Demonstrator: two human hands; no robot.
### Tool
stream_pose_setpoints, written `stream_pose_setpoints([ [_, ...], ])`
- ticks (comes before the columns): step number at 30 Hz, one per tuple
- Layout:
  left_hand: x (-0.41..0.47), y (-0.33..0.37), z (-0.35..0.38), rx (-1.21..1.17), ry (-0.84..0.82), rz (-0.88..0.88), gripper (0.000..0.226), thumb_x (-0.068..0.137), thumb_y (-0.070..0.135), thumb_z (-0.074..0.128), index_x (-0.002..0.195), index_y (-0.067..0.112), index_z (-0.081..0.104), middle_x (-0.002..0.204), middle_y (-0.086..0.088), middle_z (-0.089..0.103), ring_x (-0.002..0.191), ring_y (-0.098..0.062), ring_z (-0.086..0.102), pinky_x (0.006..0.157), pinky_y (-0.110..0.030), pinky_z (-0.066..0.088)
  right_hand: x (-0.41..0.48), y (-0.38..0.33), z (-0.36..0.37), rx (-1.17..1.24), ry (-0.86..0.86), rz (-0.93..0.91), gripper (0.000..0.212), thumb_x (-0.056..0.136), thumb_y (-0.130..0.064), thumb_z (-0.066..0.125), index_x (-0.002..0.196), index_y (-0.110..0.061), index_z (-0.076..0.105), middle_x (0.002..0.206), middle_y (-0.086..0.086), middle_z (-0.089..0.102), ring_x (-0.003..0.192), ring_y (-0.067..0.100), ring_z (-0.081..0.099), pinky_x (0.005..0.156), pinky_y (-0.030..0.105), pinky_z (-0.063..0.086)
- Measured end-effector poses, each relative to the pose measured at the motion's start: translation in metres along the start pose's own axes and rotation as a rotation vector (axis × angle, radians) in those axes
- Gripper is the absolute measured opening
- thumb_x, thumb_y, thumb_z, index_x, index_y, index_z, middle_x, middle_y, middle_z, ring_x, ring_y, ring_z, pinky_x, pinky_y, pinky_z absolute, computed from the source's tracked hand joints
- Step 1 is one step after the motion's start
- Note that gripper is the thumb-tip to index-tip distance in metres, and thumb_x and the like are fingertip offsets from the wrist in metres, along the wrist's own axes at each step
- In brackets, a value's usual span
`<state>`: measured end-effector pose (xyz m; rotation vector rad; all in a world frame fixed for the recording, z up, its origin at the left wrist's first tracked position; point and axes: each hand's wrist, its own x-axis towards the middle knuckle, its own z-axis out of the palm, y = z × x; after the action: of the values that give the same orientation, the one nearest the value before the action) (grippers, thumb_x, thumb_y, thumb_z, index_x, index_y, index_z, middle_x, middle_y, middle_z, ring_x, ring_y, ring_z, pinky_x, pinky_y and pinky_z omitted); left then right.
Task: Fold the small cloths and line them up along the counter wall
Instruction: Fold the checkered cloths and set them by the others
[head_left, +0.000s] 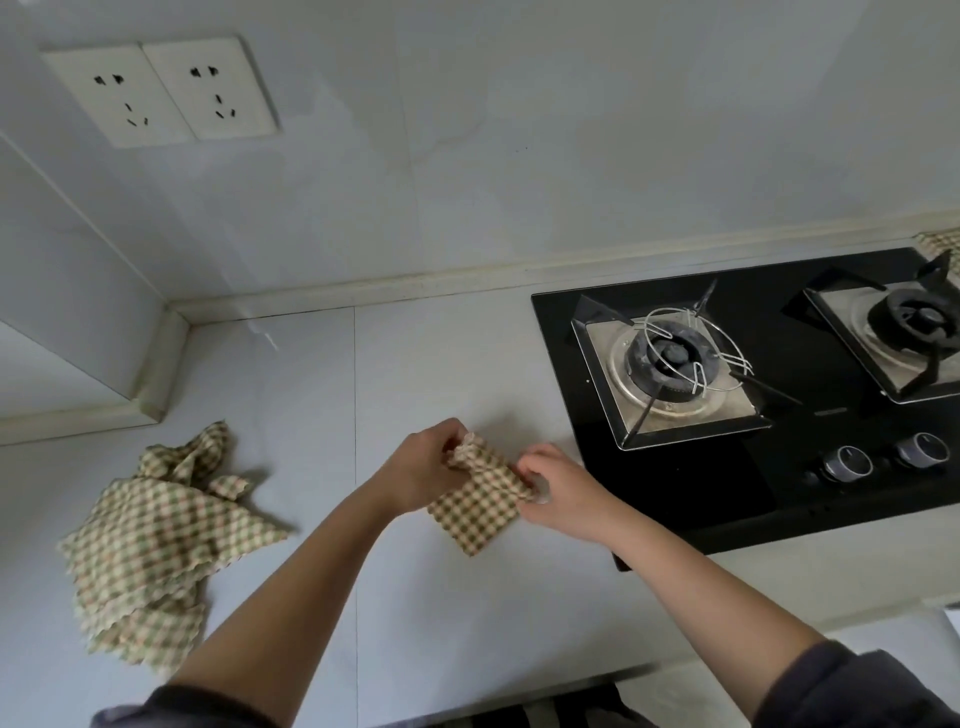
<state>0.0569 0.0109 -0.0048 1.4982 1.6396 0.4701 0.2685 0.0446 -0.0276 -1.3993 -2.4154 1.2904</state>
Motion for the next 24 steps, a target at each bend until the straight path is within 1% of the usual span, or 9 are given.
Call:
stream_pose_setpoints([
  [2, -0.017, 0.005, -0.010, -0.067, 0.032, 0.104, 0.033, 0.076, -0.006, 0.060, 0.078, 0.026, 0.054, 0.072, 0.009, 0.057, 0.064, -0.005, 0.051, 0.055, -0.014, 0.040, -0.002, -0.013, -0.010, -0.054, -0.115, -0.097, 0.042, 0.079, -0.017, 0.070, 0.119, -0.015, 0.060, 0.120, -0.009, 0.041, 0.115, 0.004, 0.042, 0.101, 0.021, 0.033],
  [3, -0.023, 0.007, -0.013, -0.067, 0.054, 0.142, 0.035, 0.074, -0.010, 0.058, 0.077, 0.025, 0.056, 0.072, 0.007, 0.057, 0.065, -0.008, 0.052, 0.057, -0.019, 0.043, -0.002, -0.022, -0.014, -0.099, -0.156, -0.126, 0.043, 0.080, -0.020, 0.069, 0.121, -0.016, 0.059, 0.119, -0.008, 0.043, 0.113, 0.005, 0.044, 0.100, 0.023, 0.036],
  [6, -0.039, 0.009, -0.023, -0.026, 0.155, 0.206, 0.044, 0.072, -0.011, 0.058, 0.074, 0.032, 0.056, 0.076, 0.004, 0.060, 0.069, -0.010, 0.054, 0.060, -0.025, 0.045, -0.001, -0.046, -0.024, -0.306, -0.178, -0.192, 0.022, 0.086, -0.029, 0.061, 0.105, -0.020, 0.064, 0.105, -0.003, 0.053, 0.101, 0.018, 0.055, 0.084, 0.033, 0.046],
  [9, -0.058, 0.006, -0.033, 0.054, 0.260, 0.280, 0.052, 0.068, -0.013, 0.059, 0.071, 0.038, 0.050, 0.076, 0.012, 0.057, 0.067, -0.005, 0.052, 0.055, -0.018, 0.043, -0.003, -0.055, -0.031, -0.455, -0.097, -0.228, 0.023, 0.092, -0.034, 0.052, 0.108, -0.024, 0.065, 0.106, -0.003, 0.061, 0.099, 0.017, 0.057, 0.077, 0.030, 0.045],
  [11, -0.069, 0.001, -0.038, 0.071, 0.301, 0.286, 0.054, 0.063, -0.015, 0.055, 0.073, 0.038, 0.051, 0.076, 0.015, 0.056, 0.067, -0.004, 0.053, 0.056, -0.022, 0.047, -0.006, -0.058, -0.034, -0.445, -0.051, -0.281, 0.023, 0.092, -0.035, 0.051, 0.109, -0.027, 0.065, 0.103, -0.006, 0.062, 0.095, 0.014, 0.057, 0.073, 0.028, 0.042],
  [14, -0.081, -0.004, -0.040, 0.037, 0.324, 0.224, 0.044, 0.064, -0.015, 0.051, 0.073, 0.029, 0.052, 0.076, 0.011, 0.055, 0.063, -0.012, 0.055, 0.055, -0.036, 0.051, -0.009, -0.066, -0.030, -0.347, -0.009, -0.364, 0.018, 0.090, -0.032, 0.057, 0.103, -0.022, 0.065, 0.096, -0.005, 0.064, 0.088, 0.016, 0.058, 0.075, 0.034, 0.047],
  [17, -0.093, -0.006, -0.042, 0.024, 0.346, 0.186, 0.033, 0.074, -0.005, 0.061, 0.074, 0.027, 0.051, 0.072, 0.011, 0.056, 0.064, -0.013, 0.055, 0.055, -0.033, 0.051, -0.013, -0.072, -0.027, -0.081, 0.081, -0.348, 0.016, 0.084, -0.021, 0.067, 0.097, -0.023, 0.058, 0.092, -0.007, 0.065, 0.081, 0.017, 0.060, 0.077, 0.040, 0.050],
  [20, -0.102, -0.007, -0.044, 0.050, 0.345, 0.173, 0.032, 0.079, 0.008, 0.069, 0.077, 0.033, 0.048, 0.073, 0.011, 0.060, 0.071, -0.011, 0.059, 0.063, -0.029, 0.049, -0.020, -0.086, -0.026, 0.171, 0.132, -0.321, 0.038, 0.080, -0.007, 0.067, 0.100, -0.034, 0.048, 0.087, -0.006, 0.063, 0.078, 0.009, 0.056, 0.079, 0.029, 0.048],
  [24, -0.109, 0.003, -0.050, -0.010, 0.306, 0.172, 0.037, 0.076, 0.019, 0.076, 0.095, 0.041, 0.052, 0.081, 0.022, 0.062, 0.076, -0.002, 0.058, 0.064, -0.012, 0.044, -0.022, -0.107, -0.028, 0.252, 0.152, -0.334, 0.054, 0.080, 0.001, 0.063, 0.115, -0.037, 0.046, 0.092, 0.001, 0.061, 0.086, 0.003, 0.055, 0.088, 0.016, 0.042],
])
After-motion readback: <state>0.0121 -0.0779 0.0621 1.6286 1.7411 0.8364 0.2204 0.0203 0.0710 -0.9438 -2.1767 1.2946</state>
